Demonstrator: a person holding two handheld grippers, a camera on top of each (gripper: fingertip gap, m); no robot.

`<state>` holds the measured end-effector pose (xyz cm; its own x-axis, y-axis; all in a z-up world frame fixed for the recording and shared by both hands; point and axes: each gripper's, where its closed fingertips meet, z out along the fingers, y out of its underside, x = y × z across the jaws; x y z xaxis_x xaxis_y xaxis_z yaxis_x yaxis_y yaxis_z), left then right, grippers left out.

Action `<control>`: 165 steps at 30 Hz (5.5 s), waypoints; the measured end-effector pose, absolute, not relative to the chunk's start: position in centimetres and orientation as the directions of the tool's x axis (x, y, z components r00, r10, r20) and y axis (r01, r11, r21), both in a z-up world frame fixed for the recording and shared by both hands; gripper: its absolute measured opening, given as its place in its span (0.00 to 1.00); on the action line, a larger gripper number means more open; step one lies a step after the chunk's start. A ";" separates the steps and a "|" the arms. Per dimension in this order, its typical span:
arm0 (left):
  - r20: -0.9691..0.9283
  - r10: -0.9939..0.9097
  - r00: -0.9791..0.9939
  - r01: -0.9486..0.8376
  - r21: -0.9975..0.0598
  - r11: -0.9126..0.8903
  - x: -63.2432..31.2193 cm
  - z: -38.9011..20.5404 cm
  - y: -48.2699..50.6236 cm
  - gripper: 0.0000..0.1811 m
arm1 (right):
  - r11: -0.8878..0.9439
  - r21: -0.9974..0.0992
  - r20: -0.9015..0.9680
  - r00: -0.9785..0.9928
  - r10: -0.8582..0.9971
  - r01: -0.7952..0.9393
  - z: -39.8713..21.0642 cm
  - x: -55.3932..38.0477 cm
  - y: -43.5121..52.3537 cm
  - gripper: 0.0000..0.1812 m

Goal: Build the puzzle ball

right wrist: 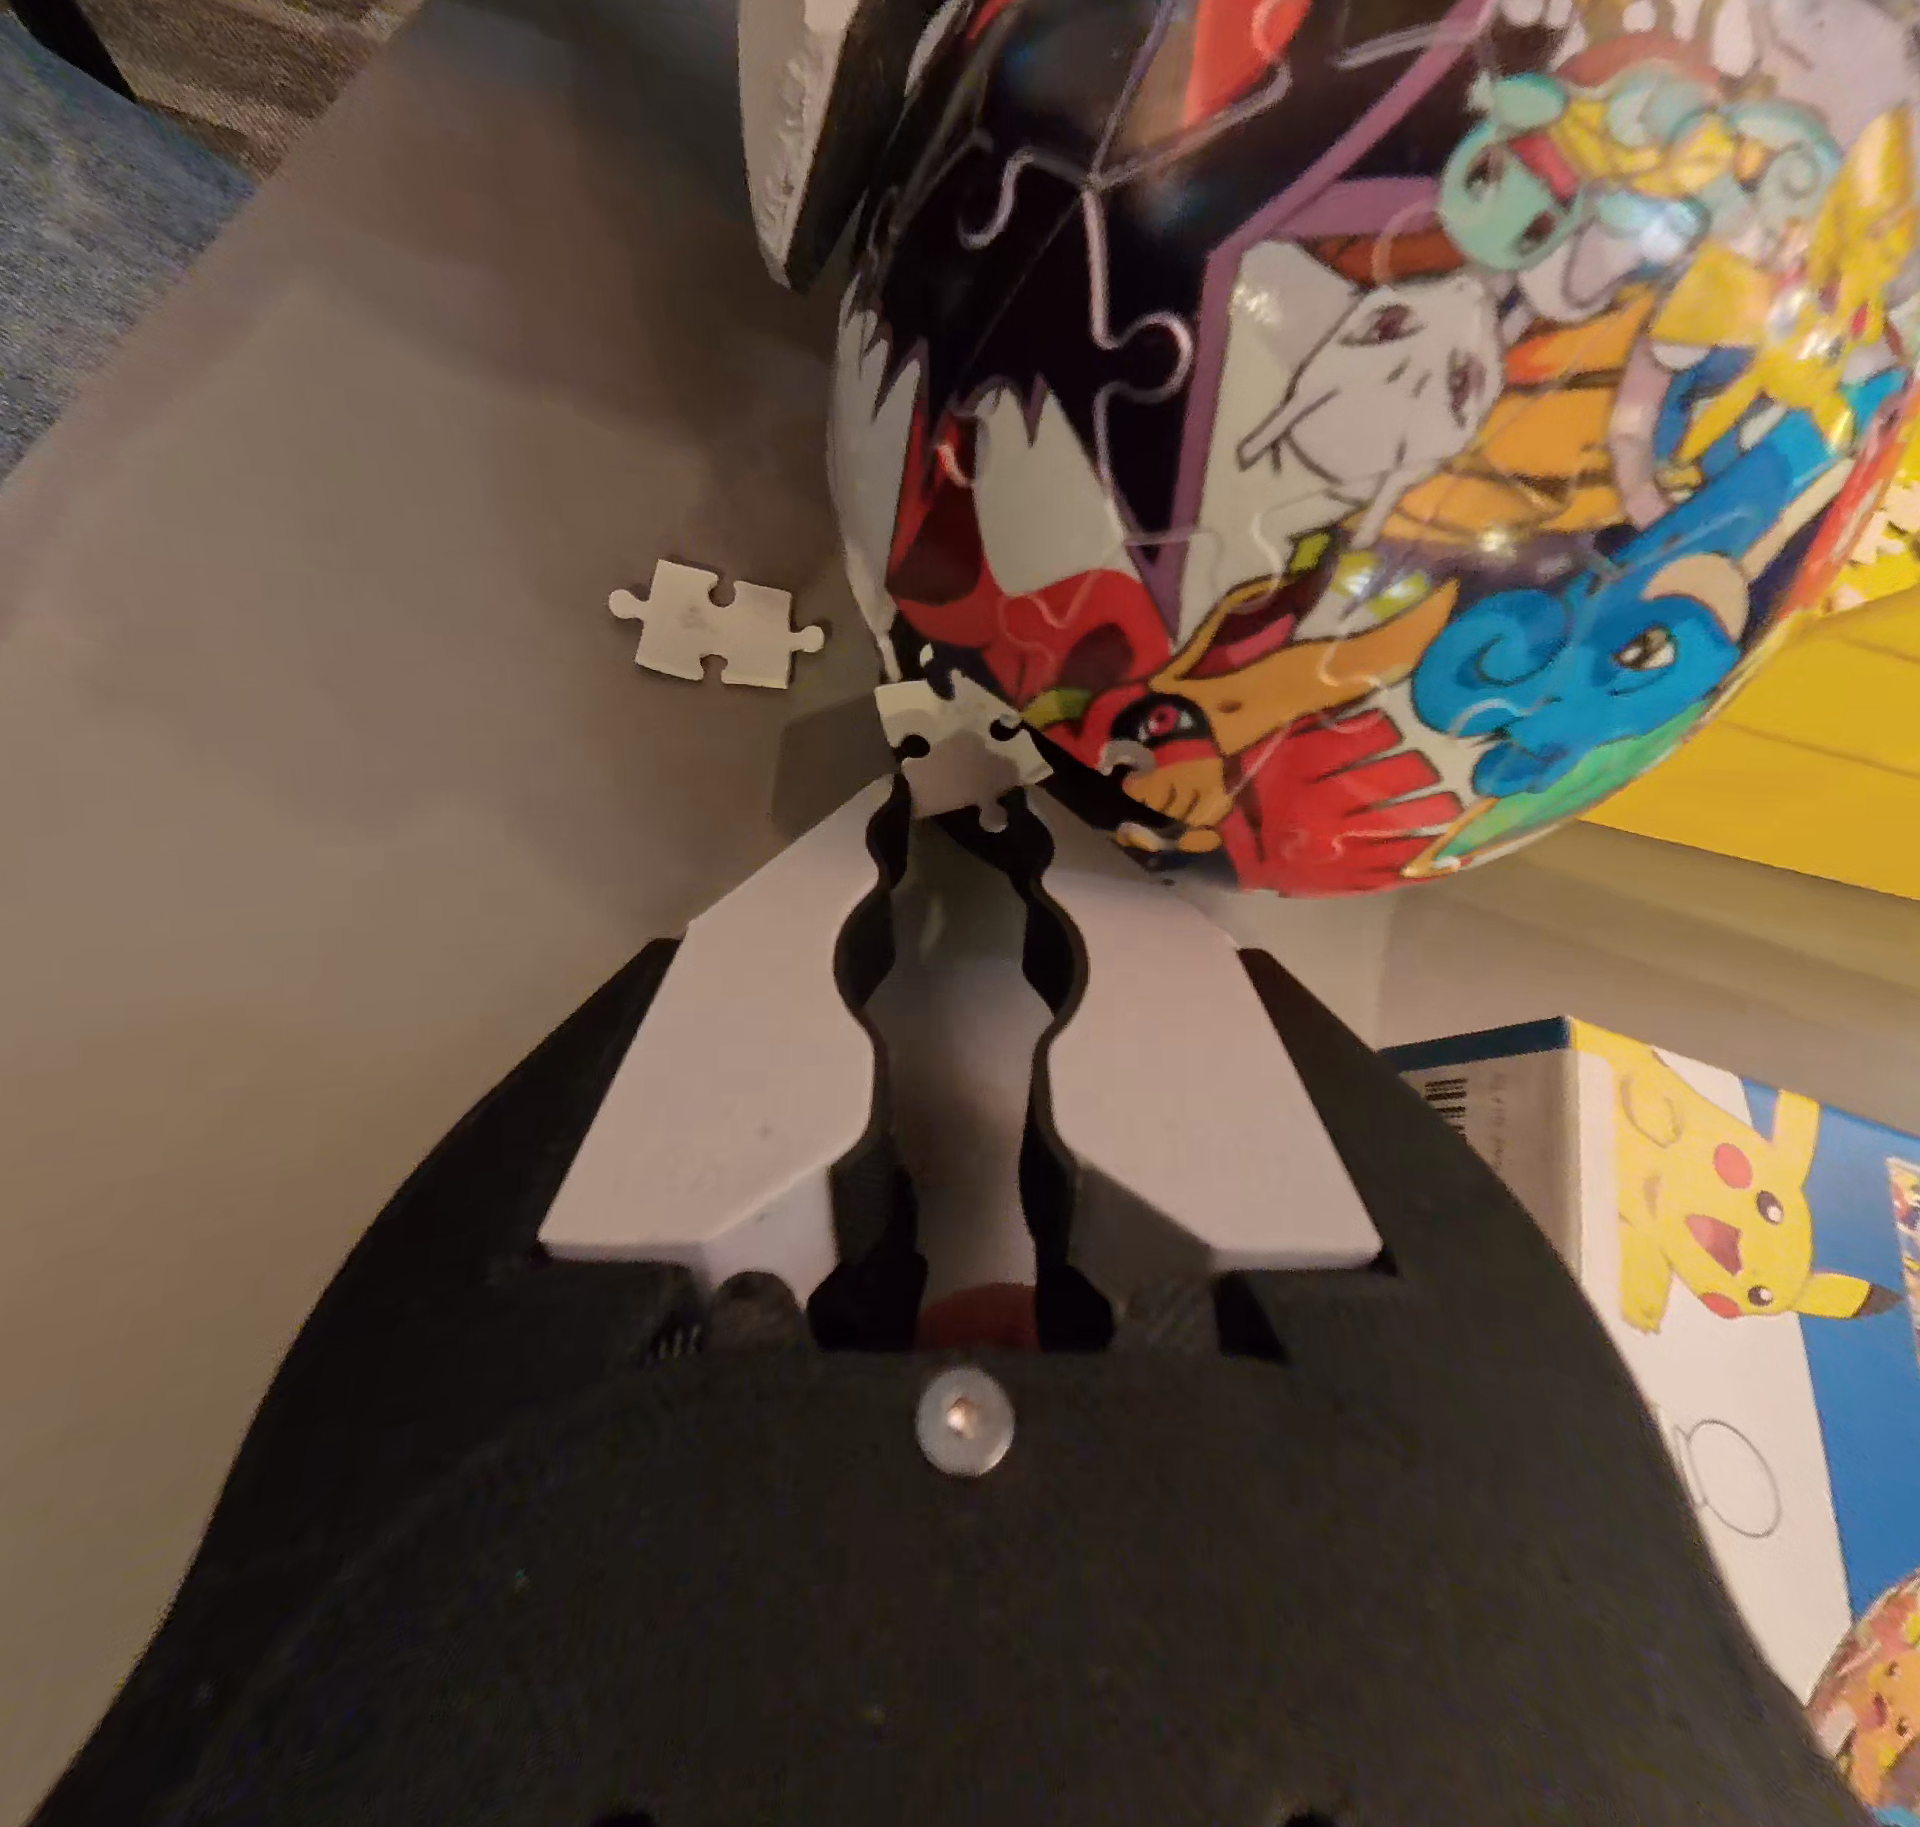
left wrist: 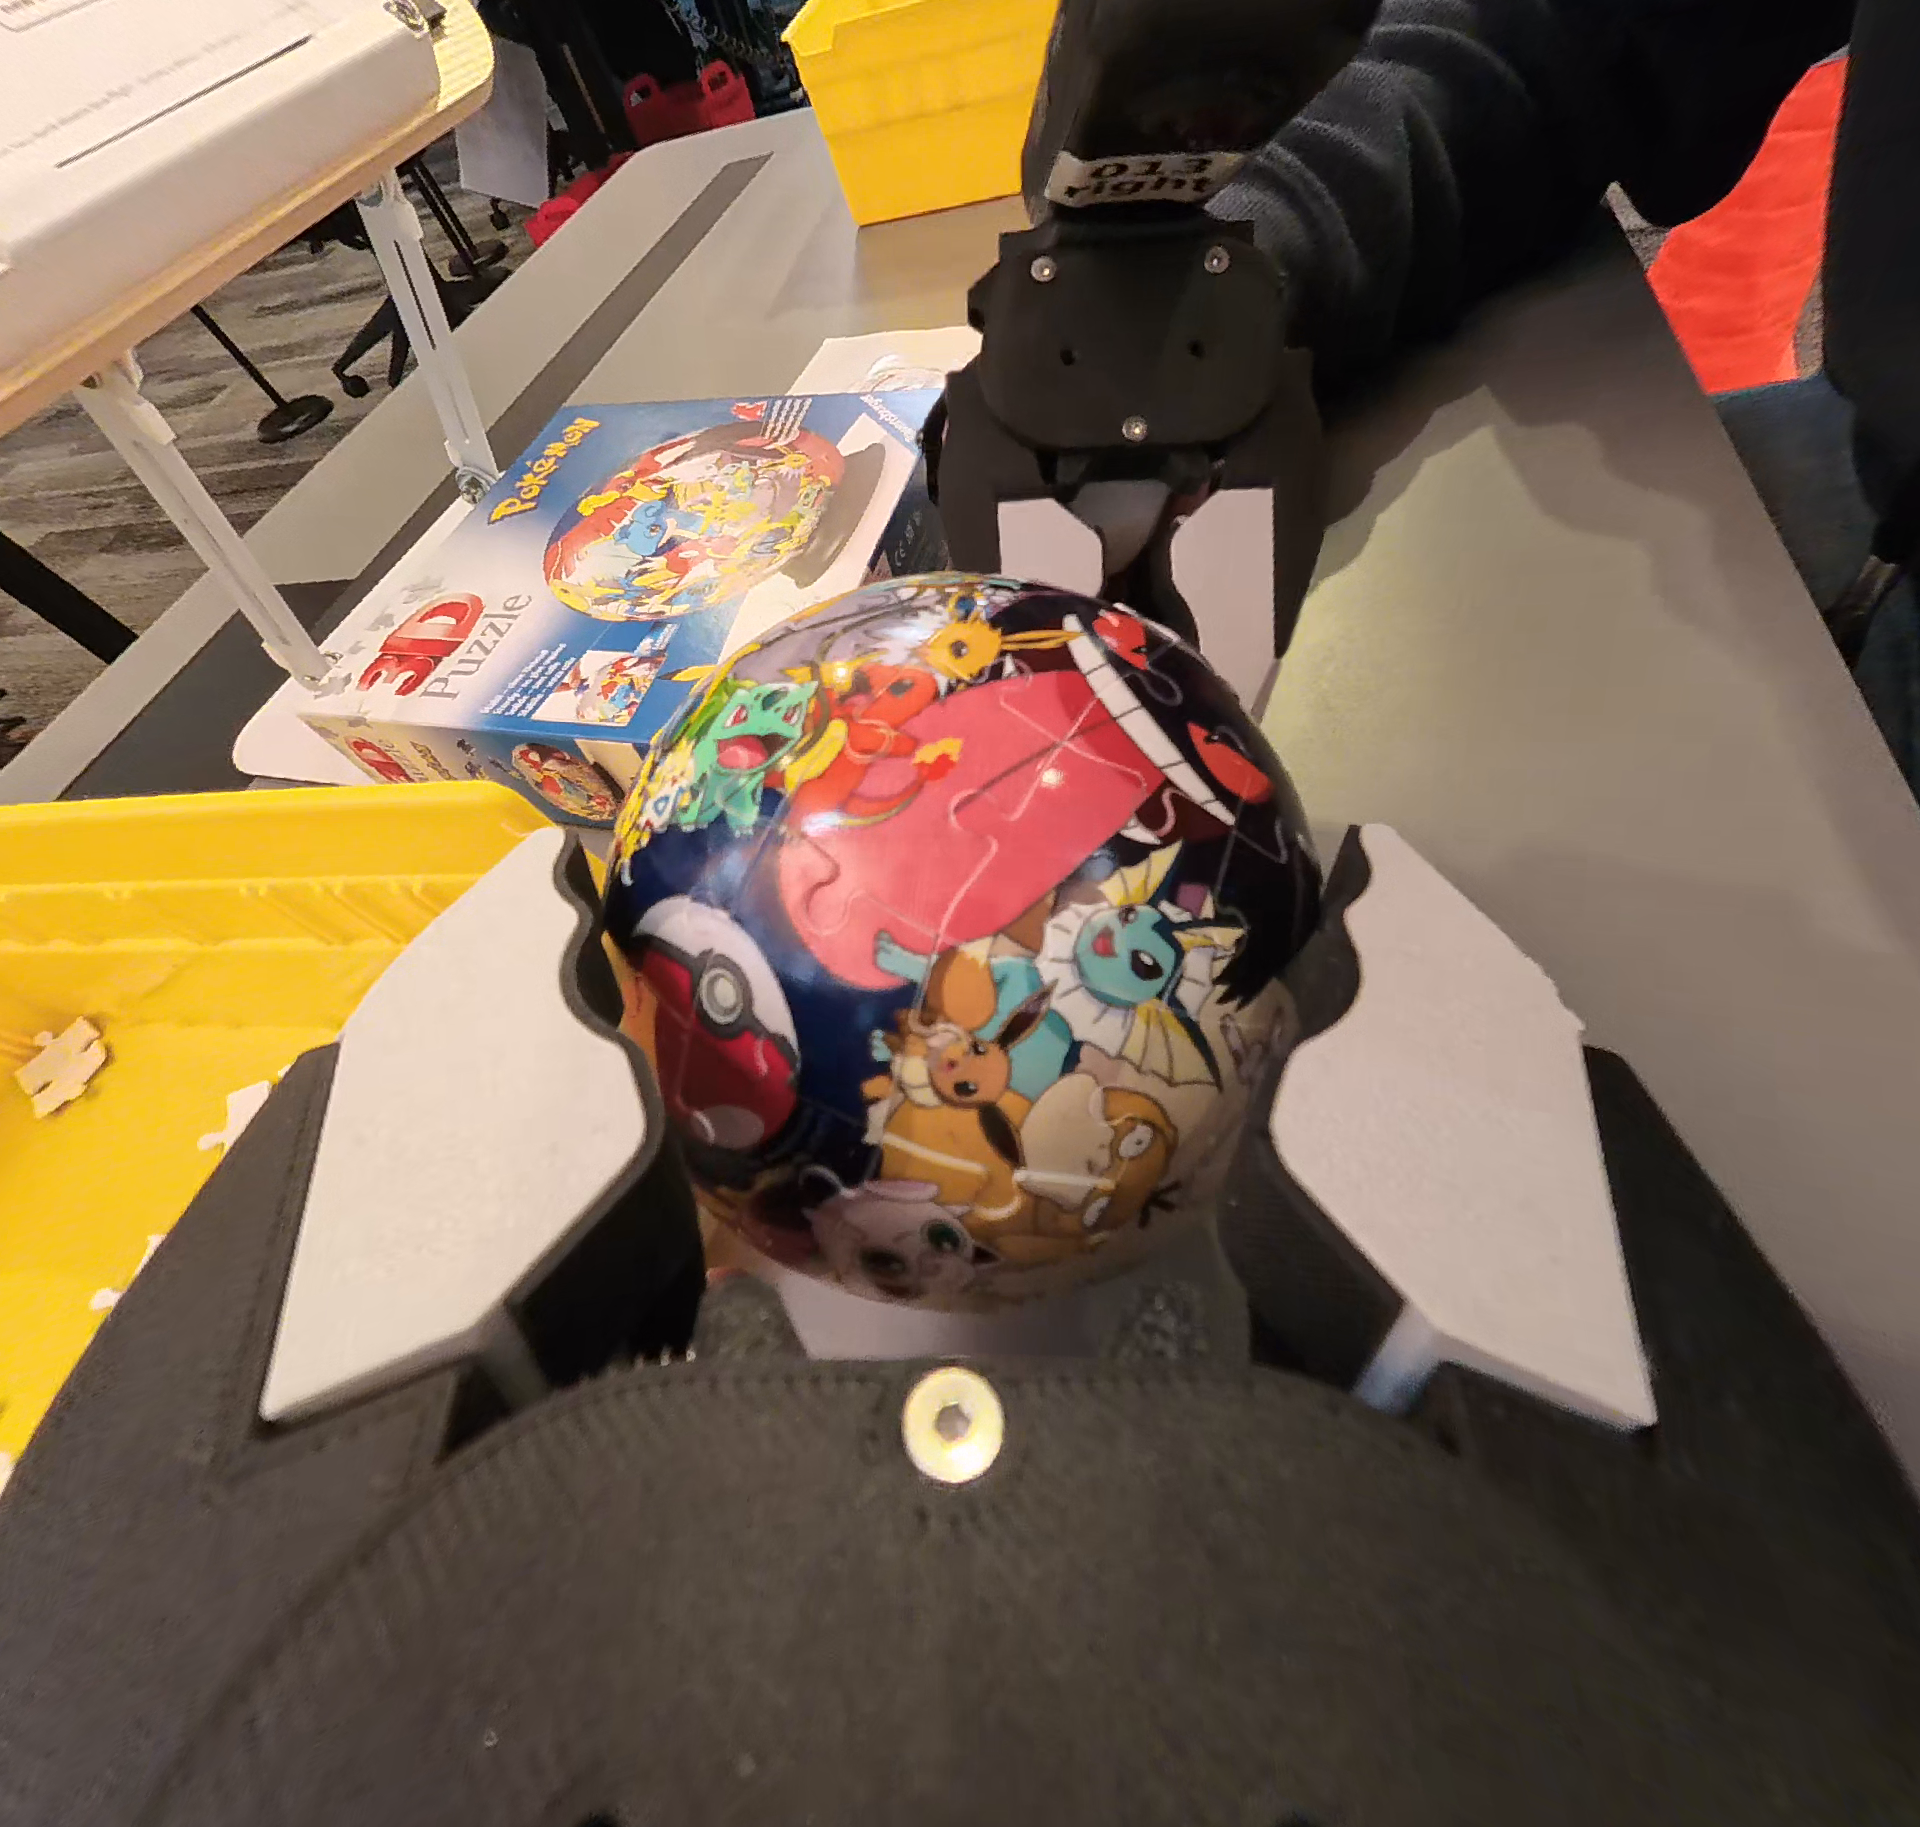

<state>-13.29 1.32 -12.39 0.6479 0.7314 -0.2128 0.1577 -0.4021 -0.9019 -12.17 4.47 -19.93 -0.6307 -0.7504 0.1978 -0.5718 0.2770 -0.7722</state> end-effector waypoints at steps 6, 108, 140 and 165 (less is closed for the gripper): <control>-0.213 0.734 0.645 0.161 -0.901 -0.403 -13.2 -12.4 1.2 0.71 | 0.284 -0.760 0.227 -0.649 -0.726 -0.584 -20.1 -12.3 4.3 0.13; -0.231 0.925 0.302 0.631 -0.679 -0.375 -8.4 -18.3 13.2 0.38 | 0.342 -0.735 0.049 -0.549 -0.834 -0.585 -20.2 -12.7 11.8 0.10; -0.339 0.886 0.316 0.584 -0.667 -0.463 -11.0 -19.8 12.6 0.02 | 0.357 -0.806 -0.073 -0.518 -0.852 -0.473 -19.0 -10.8 12.3 0.02; -0.341 0.909 0.239 0.368 -0.835 -0.410 -10.4 -12.9 11.4 0.14 | -0.133 -0.574 0.682 -0.382 -0.624 -0.808 -16.9 -12.0 8.7 0.00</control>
<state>-10.43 11.35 -12.94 0.2393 0.9091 -0.3410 0.3677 -0.4099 -0.8347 -12.03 8.70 -16.88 -0.3818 -0.6241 0.6817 -0.8079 -0.1329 -0.5741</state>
